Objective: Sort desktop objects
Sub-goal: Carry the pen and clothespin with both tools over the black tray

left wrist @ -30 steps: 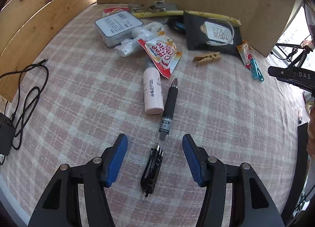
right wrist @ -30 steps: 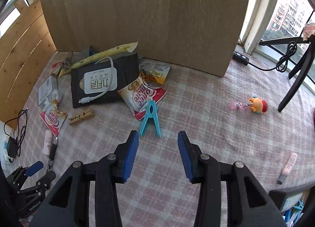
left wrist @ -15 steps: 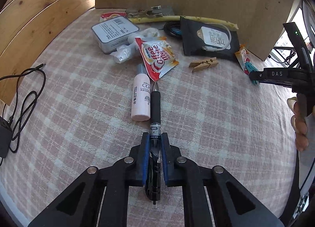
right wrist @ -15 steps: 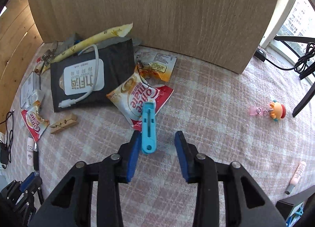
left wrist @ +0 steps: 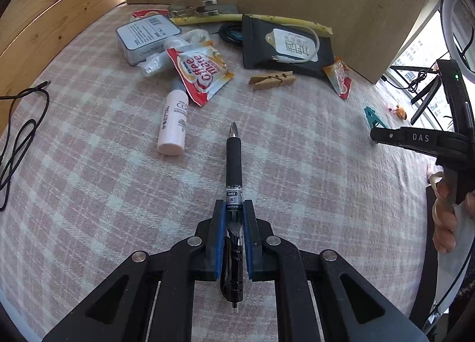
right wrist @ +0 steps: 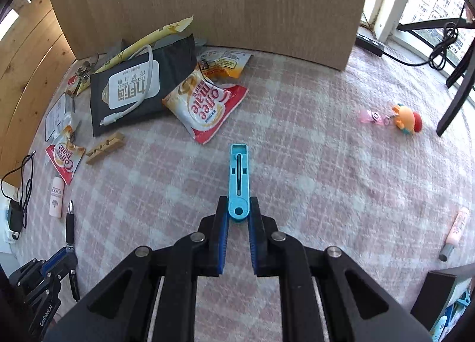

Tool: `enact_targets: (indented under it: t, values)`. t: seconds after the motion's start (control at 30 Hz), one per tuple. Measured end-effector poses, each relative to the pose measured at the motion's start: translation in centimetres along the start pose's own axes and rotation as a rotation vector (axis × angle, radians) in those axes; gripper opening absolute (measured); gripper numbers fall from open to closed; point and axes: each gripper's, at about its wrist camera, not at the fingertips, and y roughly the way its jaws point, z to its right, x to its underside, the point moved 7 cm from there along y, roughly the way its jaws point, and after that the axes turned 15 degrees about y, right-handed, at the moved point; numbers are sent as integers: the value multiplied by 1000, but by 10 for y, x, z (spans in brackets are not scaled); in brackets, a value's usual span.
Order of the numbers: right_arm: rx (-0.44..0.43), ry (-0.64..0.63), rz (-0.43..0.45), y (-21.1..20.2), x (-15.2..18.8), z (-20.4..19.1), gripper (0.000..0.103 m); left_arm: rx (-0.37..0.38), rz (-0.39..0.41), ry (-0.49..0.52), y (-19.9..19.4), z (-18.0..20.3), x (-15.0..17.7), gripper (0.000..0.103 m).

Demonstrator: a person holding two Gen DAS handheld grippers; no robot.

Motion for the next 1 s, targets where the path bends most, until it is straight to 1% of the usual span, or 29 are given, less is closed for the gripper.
enact_targets:
  t: [0.1,0.23,0.33,0.37,0.47,0.6,0.77,0.9,1.0]
  values:
    - [-20,22,10,-15,10,15,12,16,5,16,1,12,-6,10]
    - [-20,54,43,-43,19,41,12,43,19,59,-5,35,-15,10]
    - [-24,95,70,-66,21,56,12,65,34,103,-11,59,-26,10]
    - [-19,107,82,-72,17,61,12,74,37,119,-12,68,-29,10]
    - [-8,153,114,-94,20,87,12,102,46,172,-17,97,-39,10]
    - [25,224,157,-125,31,131,12,157,49,249,-19,144,-49,10]
    - [78,317,201,-159,48,193,12,231,46,371,-24,216,-55,10]
    - [121,387,227,-180,63,239,12,294,44,468,-32,279,-53,10]
    - [147,436,237,-192,74,271,12,347,40,544,-42,325,-46,10]
